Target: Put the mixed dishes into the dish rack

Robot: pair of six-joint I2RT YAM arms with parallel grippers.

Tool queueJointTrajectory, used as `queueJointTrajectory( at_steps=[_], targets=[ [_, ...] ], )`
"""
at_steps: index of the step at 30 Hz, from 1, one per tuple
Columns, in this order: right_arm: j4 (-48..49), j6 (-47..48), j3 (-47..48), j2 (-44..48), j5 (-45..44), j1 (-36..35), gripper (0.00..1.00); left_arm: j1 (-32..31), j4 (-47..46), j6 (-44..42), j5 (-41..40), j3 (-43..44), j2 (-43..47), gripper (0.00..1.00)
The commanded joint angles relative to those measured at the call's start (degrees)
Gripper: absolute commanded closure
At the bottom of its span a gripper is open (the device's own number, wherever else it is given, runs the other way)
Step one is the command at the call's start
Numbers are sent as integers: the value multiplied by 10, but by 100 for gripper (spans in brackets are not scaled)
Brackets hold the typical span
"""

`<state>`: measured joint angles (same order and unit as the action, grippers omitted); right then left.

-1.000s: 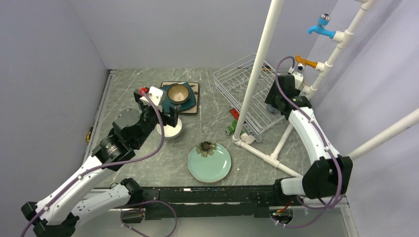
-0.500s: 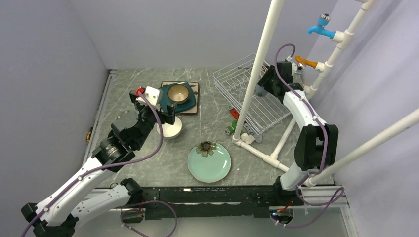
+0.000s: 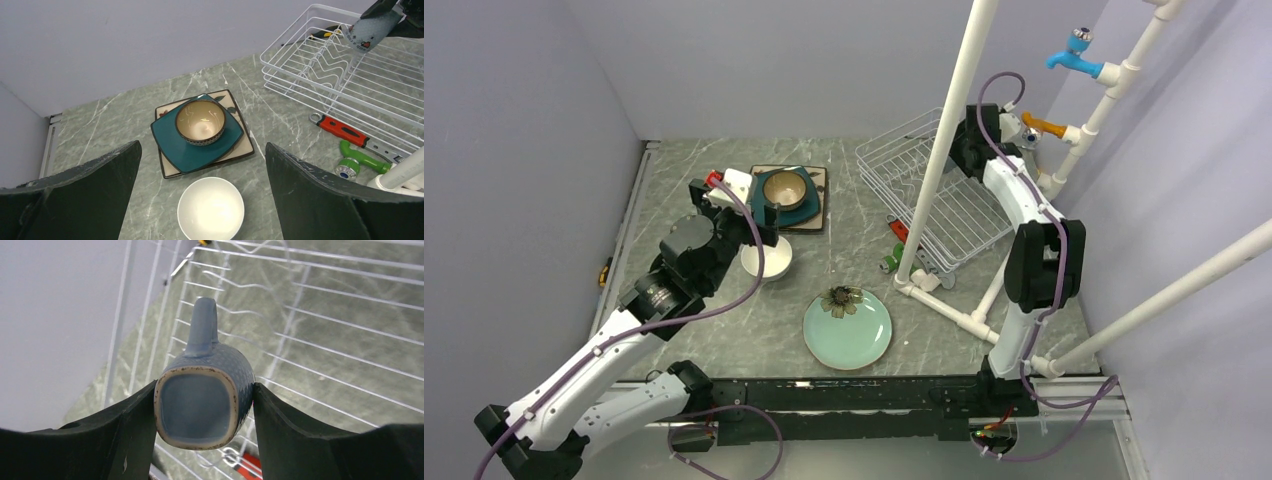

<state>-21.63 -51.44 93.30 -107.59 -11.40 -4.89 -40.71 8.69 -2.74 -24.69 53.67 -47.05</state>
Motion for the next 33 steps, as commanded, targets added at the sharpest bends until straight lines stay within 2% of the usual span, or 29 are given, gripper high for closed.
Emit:
queueJointTrajectory(
  at_steps=[1,2,5,9,13,19,23,33],
  targets=[
    [-32,79,20,31,-96,2,100,4,-18,4,2,9,0,0],
    [-23,120,2,41,-121,5,100,4,-19,5,3,9,1,1],
    [18,259,-42,70,-104,20,100,5,-19,8,11,9,0,0],
    [61,390,-69,78,-3,46,100,5,-16,13,23,11,-5,1],
    [8,408,-26,36,84,86,100,5,-14,15,29,12,-9,0],
    [87,452,-102,57,135,102,100,5,-16,12,25,10,-11,0],
    [100,468,-127,55,130,101,100,5,-14,15,30,13,-14,1],
    [213,507,-199,43,80,102,99,5,-14,18,35,12,-18,0]
  ],
)
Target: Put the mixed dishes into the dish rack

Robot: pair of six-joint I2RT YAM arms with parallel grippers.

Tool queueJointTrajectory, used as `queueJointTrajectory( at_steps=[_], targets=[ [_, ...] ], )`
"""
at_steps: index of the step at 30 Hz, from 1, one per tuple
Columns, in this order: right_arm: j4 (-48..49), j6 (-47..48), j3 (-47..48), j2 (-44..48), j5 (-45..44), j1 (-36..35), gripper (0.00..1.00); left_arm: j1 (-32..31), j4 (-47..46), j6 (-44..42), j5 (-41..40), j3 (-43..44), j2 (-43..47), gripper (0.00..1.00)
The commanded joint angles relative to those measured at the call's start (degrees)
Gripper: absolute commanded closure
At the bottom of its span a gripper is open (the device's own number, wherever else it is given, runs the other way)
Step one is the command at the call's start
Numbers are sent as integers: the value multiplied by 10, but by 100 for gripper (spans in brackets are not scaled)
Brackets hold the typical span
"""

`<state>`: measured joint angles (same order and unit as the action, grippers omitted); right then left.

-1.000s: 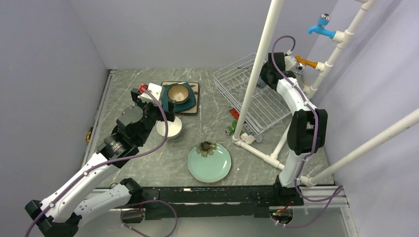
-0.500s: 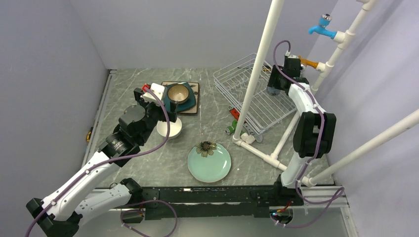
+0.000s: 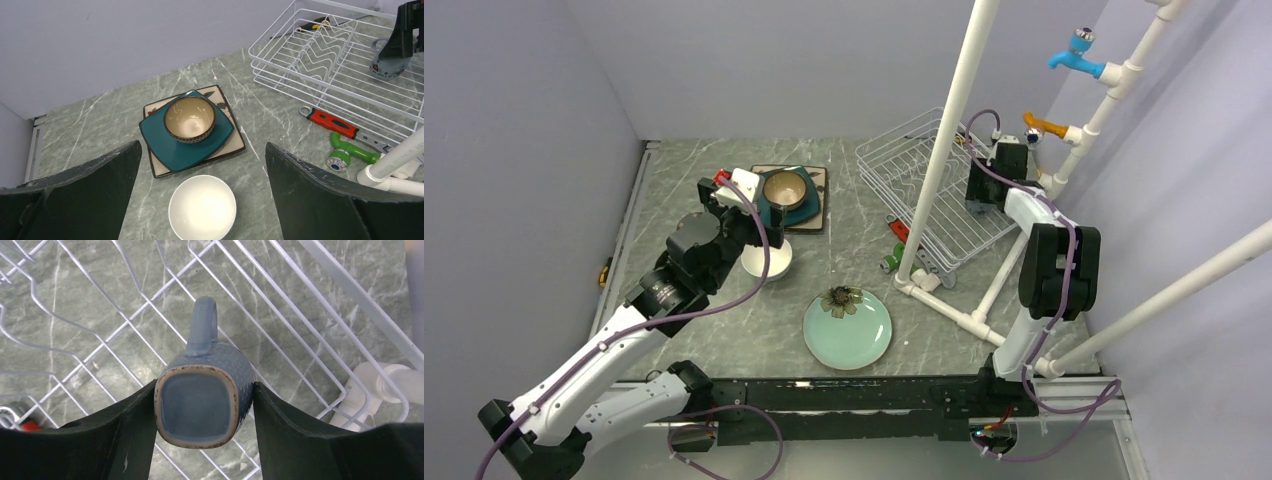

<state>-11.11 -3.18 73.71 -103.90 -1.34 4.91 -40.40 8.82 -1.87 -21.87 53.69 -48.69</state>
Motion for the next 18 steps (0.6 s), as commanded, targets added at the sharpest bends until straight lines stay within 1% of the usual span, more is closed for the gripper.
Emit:
queueJointTrajectory(
  at_steps=[1,6,10,12,14,16,18],
  targets=[
    [128,24,-7,4,-18,4,98,2,-15,10,7,12,-3,0],
    [182,27,-21,-4,3,3,98,2,-14,10,9,14,-6,0],
    [184,25,1,-29,11,4,96,2,-13,13,14,15,-9,1],
    [190,24,7,-39,29,4,96,2,-12,13,12,15,-10,1],
    [203,18,10,-47,41,4,92,3,-13,12,12,16,-10,0],
    [213,15,13,-54,45,3,91,3,-13,13,11,15,-9,1],
    [222,14,17,-60,52,4,85,3,-13,13,13,15,-9,1]
  ],
)
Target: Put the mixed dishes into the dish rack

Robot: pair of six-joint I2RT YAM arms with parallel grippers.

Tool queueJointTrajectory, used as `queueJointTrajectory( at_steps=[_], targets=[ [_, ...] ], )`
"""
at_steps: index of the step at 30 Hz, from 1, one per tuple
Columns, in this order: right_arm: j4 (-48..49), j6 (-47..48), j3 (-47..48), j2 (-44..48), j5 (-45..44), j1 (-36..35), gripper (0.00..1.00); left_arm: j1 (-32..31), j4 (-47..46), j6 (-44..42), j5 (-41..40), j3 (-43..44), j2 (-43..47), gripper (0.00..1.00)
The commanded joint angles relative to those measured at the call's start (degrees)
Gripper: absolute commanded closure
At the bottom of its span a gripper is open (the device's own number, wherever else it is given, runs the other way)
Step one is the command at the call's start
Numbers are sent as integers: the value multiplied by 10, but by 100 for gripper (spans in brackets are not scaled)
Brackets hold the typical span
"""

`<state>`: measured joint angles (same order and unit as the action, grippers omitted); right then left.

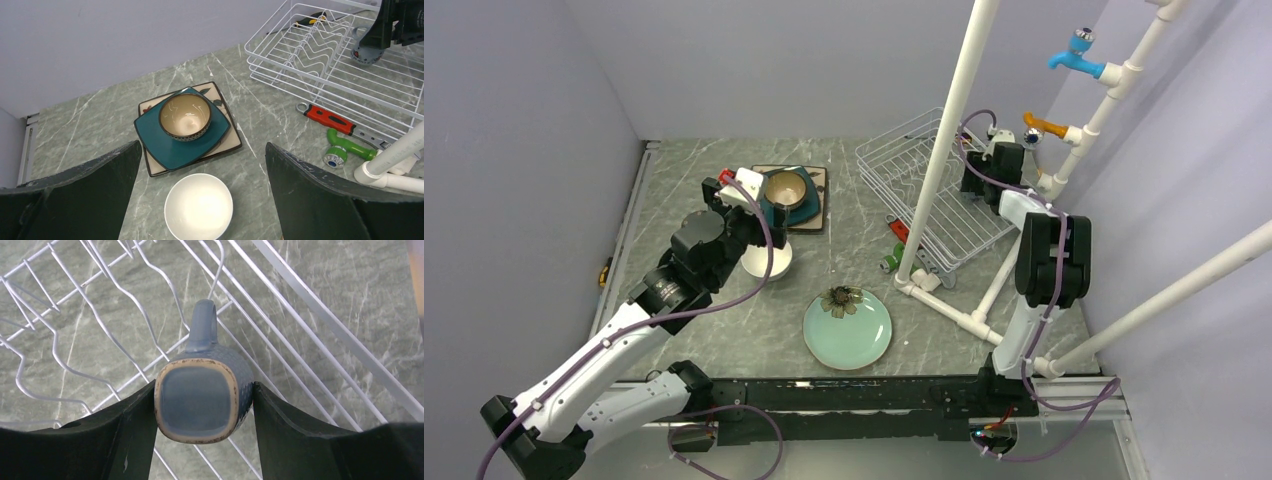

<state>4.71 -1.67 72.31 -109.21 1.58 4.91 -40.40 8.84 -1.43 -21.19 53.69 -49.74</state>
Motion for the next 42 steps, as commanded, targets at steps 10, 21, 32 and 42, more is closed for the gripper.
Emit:
queueJointTrajectory(
  at_steps=[10,21,32,42],
  targets=[
    [42,-28,24,-2,-39,-1,27,4,-11,10,13,18,1,1],
    [4,-41,15,44,-77,-12,0,5,-8,10,12,18,-3,1],
    [-20,-63,8,51,-110,-18,0,5,-4,10,21,20,-12,1],
    [-25,-214,50,-11,-218,-17,2,5,-3,10,22,22,-9,1]
  ],
)
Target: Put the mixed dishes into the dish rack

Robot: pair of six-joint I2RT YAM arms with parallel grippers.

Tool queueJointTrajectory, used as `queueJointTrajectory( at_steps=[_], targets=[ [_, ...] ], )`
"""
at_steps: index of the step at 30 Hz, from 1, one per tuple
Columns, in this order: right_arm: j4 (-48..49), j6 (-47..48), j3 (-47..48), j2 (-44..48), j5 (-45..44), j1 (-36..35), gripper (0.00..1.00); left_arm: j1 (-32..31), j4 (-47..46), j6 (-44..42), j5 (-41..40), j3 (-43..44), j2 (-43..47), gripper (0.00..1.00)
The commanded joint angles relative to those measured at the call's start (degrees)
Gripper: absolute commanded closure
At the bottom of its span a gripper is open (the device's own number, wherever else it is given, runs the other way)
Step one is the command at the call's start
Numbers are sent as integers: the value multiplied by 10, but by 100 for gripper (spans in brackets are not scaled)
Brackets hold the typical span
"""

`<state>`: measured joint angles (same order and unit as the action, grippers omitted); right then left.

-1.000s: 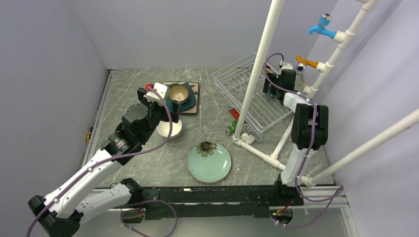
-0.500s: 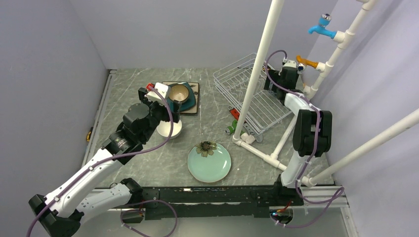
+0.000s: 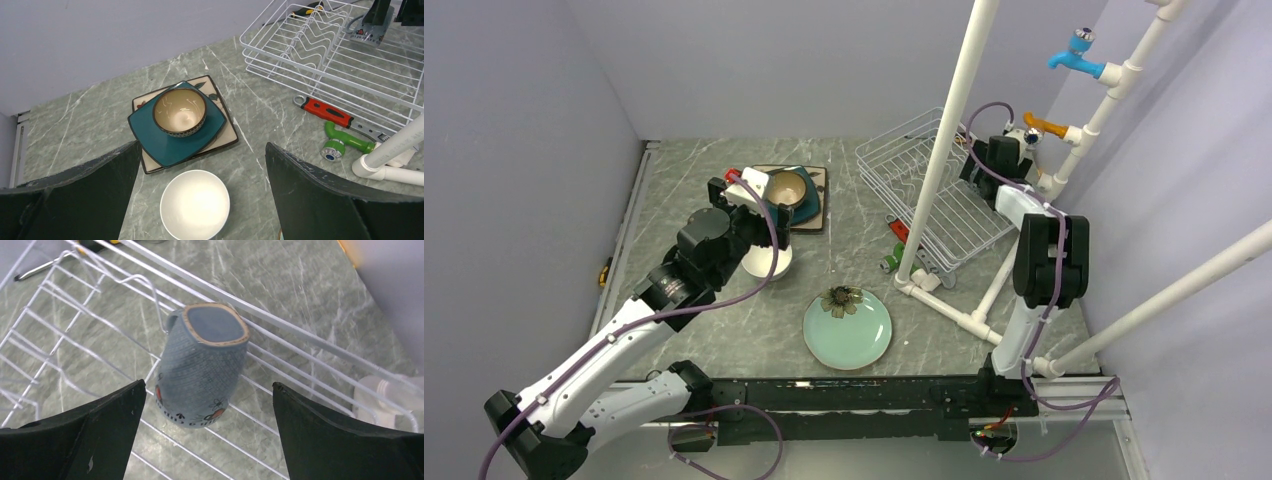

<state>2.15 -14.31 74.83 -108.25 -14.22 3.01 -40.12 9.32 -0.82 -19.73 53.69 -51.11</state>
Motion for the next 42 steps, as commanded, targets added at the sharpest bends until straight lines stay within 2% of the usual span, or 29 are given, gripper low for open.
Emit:
queueJointTrajectory(
  at_steps=[1,5,10,16,25,32,33,36,42],
  targets=[
    [3,-105,25,-23,-66,2,2,2,-8,4,7,21,5,1],
    [29,-141,29,-43,-78,2,3,3,-7,4,8,22,3,1],
    [45,-139,51,-76,-67,2,4,2,-7,4,9,22,3,1],
    [83,-118,37,-85,-45,0,12,4,-7,4,12,23,1,1],
    [147,-45,-10,-55,-66,-25,46,6,-3,26,20,26,-3,1],
    [182,68,-34,-45,-117,-74,87,7,-3,29,23,26,-1,1],
    [177,73,-35,-46,-126,-78,89,7,-3,29,24,27,-2,1],
    [160,84,-36,-50,-122,-79,84,7,-1,30,27,28,-4,1],
    [164,102,-57,-49,-108,-81,51,7,1,31,29,29,-5,1]
  ],
)
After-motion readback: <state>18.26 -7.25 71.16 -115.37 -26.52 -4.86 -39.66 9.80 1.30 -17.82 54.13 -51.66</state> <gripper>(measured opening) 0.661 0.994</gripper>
